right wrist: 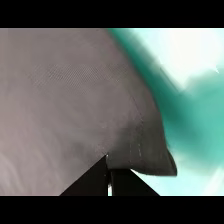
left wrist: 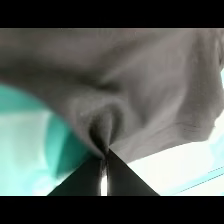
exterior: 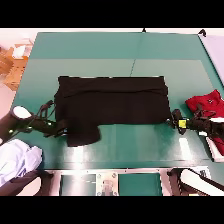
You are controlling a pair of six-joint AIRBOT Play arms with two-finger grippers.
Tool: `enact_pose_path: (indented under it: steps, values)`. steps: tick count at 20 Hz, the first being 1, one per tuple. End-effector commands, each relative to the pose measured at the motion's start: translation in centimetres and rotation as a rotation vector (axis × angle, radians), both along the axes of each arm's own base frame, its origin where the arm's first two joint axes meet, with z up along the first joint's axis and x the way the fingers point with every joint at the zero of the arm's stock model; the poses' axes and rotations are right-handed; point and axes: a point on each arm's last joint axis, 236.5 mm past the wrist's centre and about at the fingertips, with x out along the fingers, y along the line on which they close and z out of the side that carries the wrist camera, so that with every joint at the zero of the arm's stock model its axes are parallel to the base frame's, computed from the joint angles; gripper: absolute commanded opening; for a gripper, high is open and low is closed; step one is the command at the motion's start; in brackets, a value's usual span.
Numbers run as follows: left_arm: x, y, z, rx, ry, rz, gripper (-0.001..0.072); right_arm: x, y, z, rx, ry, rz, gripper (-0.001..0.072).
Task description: Fold the shirts.
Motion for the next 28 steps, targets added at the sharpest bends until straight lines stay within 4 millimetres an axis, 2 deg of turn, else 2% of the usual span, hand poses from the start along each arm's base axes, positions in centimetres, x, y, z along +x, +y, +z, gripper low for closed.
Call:
enact_pose_path:
  steps: [1, 2, 4, 6, 8, 11, 14, 16, 18, 22, 25, 26, 27, 28]
  values:
    - [-2.8, 2.0, 3.0, 0.105, -0.006, -0.061, 0.0026, -3.2, -0.9, 1.0, -0.045, 0.068, 0.08, 0.0012]
    - [-3.6, 2.0, 3.6, 0.111, -0.01, -0.077, 0.0026, -4.1, -1.1, 1.3, -0.068, 0.089, 0.092, 0.0012]
    - [-4.6, 1.9, 4.8, 0.105, 0.003, -0.087, 0.0026, -4.5, -0.6, 2.9, -0.07, 0.073, 0.112, 0.0012]
    - [-4.0, 1.6, 6.7, 0.094, -0.021, -0.103, 0.0026, -3.9, -0.6, 5.5, -0.089, 0.025, 0.133, 0.0012]
    - [-1.5, 1.8, 9.5, 0.106, -0.127, -0.093, 0.0026, -2.4, -1.4, 7.9, -0.12, -0.025, 0.117, 0.0012]
    - [4.5, 2.2, 13.4, 0.128, -0.335, -0.054, 0.0026, 1.7, -1.2, 11.0, -0.124, -0.141, 0.1, 0.0013]
    - [9.4, 2.6, 13.7, 0.134, -0.356, -0.059, 0.0026, 6.9, -0.9, 12.7, -0.133, -0.224, 0.105, 0.0012]
    - [13.3, 2.8, 13.5, 0.135, -0.382, -0.046, 0.0026, 10.3, -0.9, 12.6, -0.141, -0.234, 0.102, 0.0012]
    - [16.8, 2.5, 12.6, 0.112, -0.394, -0.047, 0.0026, 13.5, -1.0, 11.4, -0.143, -0.227, 0.102, 0.0012]
    - [22.8, 2.4, 9.0, 0.086, -0.39, -0.031, 0.0027, 19.2, -1.2, 7.6, -0.119, -0.201, 0.086, 0.0013]
    - [26.8, 1.5, 6.8, 0.023, -0.417, 0.007, 0.0031, 22.3, -0.8, 3.9, -0.051, -0.163, 0.062, 0.0026]
    - [27.9, 1.4, 6.3, 0.007, -0.431, 0.023, 0.0338, 23.3, -1.0, 3.0, -0.043, -0.161, 0.049, 0.0207]
    - [29.0, 1.6, 6.6, 0.008, -0.459, 0.043, 0.0694, 24.5, -2.0, 2.9, -0.044, -0.173, 0.038, 0.0459]
    - [30.2, 2.3, 7.6, 0.03, -0.508, 0.063, 0.0662, 25.4, -3.2, 3.8, -0.055, -0.202, 0.042, 0.0522]
